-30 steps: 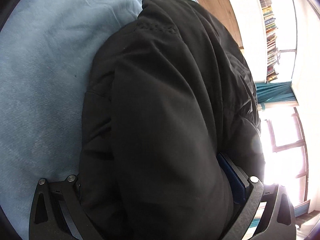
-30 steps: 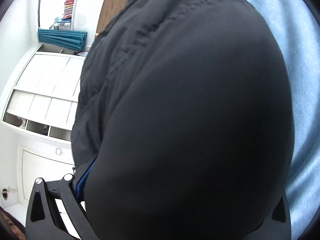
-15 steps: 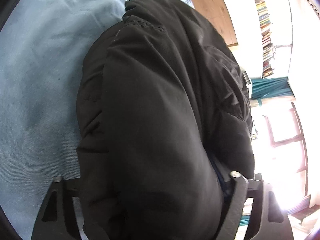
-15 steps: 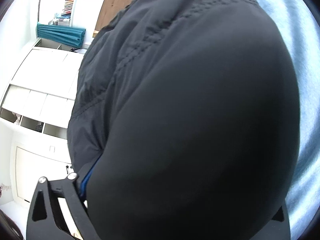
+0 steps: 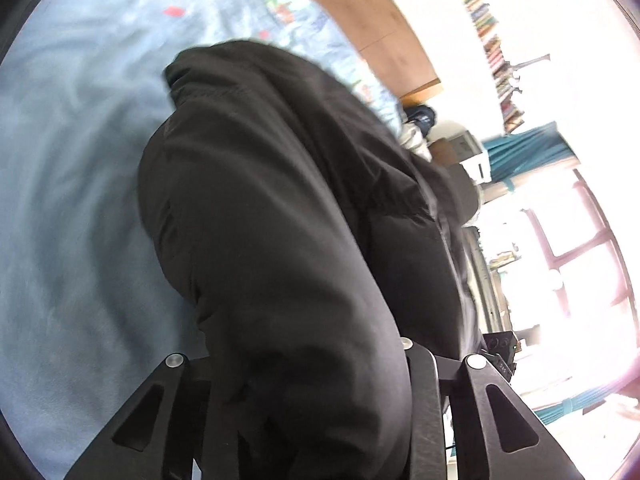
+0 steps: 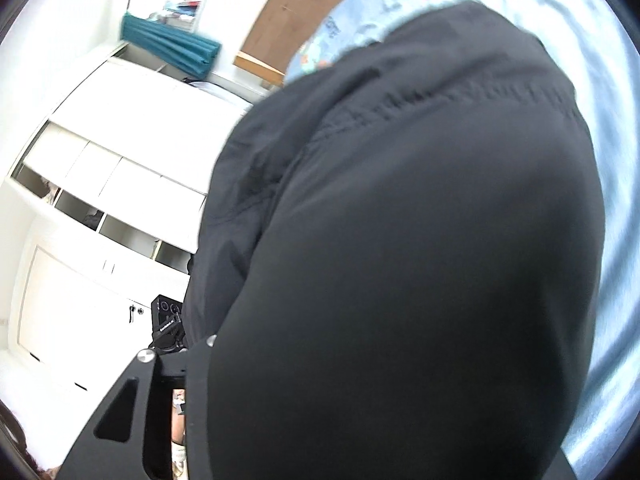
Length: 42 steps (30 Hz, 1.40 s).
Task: Fold large clothes
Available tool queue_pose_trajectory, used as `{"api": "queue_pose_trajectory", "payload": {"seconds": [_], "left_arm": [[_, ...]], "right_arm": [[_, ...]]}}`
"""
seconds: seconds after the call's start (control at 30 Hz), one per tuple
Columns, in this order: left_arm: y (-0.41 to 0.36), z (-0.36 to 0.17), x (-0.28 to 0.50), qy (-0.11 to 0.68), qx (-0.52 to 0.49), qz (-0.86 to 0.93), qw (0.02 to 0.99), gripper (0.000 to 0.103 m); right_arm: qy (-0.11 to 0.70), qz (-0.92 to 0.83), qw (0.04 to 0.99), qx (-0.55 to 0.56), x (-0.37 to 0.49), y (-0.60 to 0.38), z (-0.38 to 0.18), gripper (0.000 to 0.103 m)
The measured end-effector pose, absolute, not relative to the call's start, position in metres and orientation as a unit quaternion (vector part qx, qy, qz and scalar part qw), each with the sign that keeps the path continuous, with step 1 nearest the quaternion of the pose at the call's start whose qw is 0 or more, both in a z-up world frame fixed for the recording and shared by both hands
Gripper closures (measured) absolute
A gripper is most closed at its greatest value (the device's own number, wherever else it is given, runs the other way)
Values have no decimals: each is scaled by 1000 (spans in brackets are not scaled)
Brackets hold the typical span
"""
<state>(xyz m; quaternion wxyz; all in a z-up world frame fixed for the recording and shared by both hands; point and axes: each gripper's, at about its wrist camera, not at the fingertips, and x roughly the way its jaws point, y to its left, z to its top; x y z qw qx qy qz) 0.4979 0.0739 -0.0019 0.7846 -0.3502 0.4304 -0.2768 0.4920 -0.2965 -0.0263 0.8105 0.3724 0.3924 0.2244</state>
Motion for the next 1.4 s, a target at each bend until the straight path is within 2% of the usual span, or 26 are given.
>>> {"api": "queue_pose_trajectory", "payload": {"seconds": [0.3,0.43,0.53,0.7,0.97,1.07,1.13,1.4], "left_arm": [[61,72,497,379,-355,-301,800,76],[62,104,476,359,-349,-317,805,76],[64,109,452,352,-342,-325,808,76],[84,76,421,360,-339,-325,806,76],[106,-15,392,444,-336,-269,786,74],[121,-33,383,464,-336,-246,782,65],[131,-41,381,478,-342,-231,775,58],[172,-56,349,494,-345,-174,779,47]], "right_arm": [[349,233,855,306,498,-269,61,69],[325,249,864,292,484,-257,98,70],[318,257,867,285,461,-252,110,69],[320,261,861,298,421,-251,99,69],[388,211,831,338,365,-275,8,68],[407,172,826,351,351,-291,-15,57],[427,136,818,361,343,-306,-30,42],[434,109,799,402,299,-341,-57,30]]}}
